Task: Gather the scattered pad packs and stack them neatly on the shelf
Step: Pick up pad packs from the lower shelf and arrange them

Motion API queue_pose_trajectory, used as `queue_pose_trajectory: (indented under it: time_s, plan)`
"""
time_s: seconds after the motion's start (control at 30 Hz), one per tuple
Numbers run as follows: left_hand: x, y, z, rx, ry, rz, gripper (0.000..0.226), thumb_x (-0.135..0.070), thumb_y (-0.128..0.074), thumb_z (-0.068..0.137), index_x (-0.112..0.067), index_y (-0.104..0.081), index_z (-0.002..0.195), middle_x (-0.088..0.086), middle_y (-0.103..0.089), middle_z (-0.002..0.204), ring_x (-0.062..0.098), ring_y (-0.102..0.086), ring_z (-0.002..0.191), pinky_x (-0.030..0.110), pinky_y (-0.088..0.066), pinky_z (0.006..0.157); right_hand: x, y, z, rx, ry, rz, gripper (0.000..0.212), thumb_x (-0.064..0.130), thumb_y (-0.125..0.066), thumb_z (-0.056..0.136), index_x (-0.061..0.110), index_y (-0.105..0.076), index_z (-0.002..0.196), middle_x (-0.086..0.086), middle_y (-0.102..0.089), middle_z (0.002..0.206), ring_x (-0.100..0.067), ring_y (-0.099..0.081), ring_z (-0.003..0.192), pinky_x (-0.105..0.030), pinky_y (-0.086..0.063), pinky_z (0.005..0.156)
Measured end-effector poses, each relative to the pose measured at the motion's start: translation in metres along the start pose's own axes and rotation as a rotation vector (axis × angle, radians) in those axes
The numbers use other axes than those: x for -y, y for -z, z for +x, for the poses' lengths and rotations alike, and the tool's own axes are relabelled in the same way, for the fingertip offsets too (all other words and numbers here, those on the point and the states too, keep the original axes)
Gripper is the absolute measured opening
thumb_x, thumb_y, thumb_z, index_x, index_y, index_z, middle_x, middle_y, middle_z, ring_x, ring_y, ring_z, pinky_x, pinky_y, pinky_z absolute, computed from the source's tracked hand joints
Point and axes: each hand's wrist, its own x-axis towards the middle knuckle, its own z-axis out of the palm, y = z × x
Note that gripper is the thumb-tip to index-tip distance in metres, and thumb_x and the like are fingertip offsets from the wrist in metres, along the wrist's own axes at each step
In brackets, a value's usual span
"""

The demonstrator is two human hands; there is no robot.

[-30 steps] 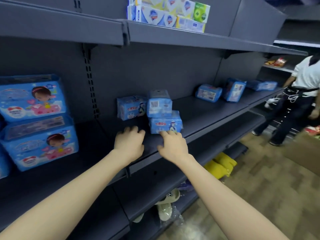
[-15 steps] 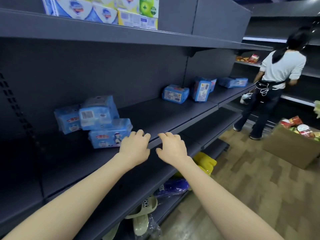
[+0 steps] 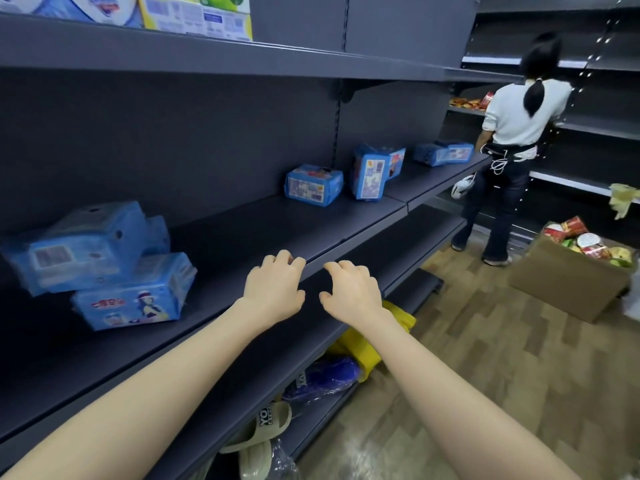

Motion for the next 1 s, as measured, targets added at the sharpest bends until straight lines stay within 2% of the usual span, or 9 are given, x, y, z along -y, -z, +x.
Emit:
queue_pose_trajectory:
  time_s: [0.27, 0.57, 0.77, 1.0]
  plan:
    - [-0.020, -0.014, 0.059, 0.021, -0.054, -0.023, 0.048, -0.030, -0.052, 0.089, -0.017, -0.039, 0.134, 0.005, -0.040, 0.133, 0.028, -0.043, 0.118, 0.035, -0.044, 0.081, -0.040, 0.002, 0.033, 0.013, -0.075, -0.014, 0.053, 0.031, -0.052, 0.091, 0.017, -0.038, 0.140, -0.006, -0.046, 0.136, -0.033, -0.040, 0.124, -0.043, -0.042, 0.096]
    - [-0.025, -0.019, 0.165, 0.045, -0.120, -0.036, 0.045, -0.030, -0.051, 0.090, -0.015, -0.041, 0.131, 0.008, -0.041, 0.132, 0.030, -0.043, 0.117, 0.037, -0.045, 0.080, -0.073, 0.010, 0.120, 0.001, -0.124, -0.021, 0.048, 0.029, -0.052, 0.091, 0.016, -0.040, 0.136, -0.007, -0.045, 0.135, -0.032, -0.039, 0.123, -0.041, -0.040, 0.095]
    - [-0.015, -0.020, 0.236, 0.057, -0.084, -0.120, 0.044, -0.028, -0.054, 0.090, -0.013, -0.042, 0.129, 0.009, -0.039, 0.132, 0.029, -0.044, 0.117, 0.042, -0.048, 0.085, -0.084, 0.014, 0.184, 0.012, -0.136, -0.026, 0.053, 0.027, -0.053, 0.090, 0.016, -0.037, 0.140, -0.009, -0.043, 0.137, -0.036, -0.038, 0.123, -0.042, -0.039, 0.096]
    - [0.000, -0.026, 0.286, 0.047, -0.045, -0.051, 0.046, -0.031, -0.053, 0.090, -0.016, -0.040, 0.132, 0.007, -0.038, 0.133, 0.028, -0.043, 0.118, 0.040, -0.046, 0.082, -0.085, 0.013, 0.234, 0.023, -0.127, -0.009, 0.055, 0.026, -0.056, 0.088, 0.014, -0.038, 0.138, -0.010, -0.044, 0.135, -0.036, -0.039, 0.122, -0.043, -0.039, 0.096]
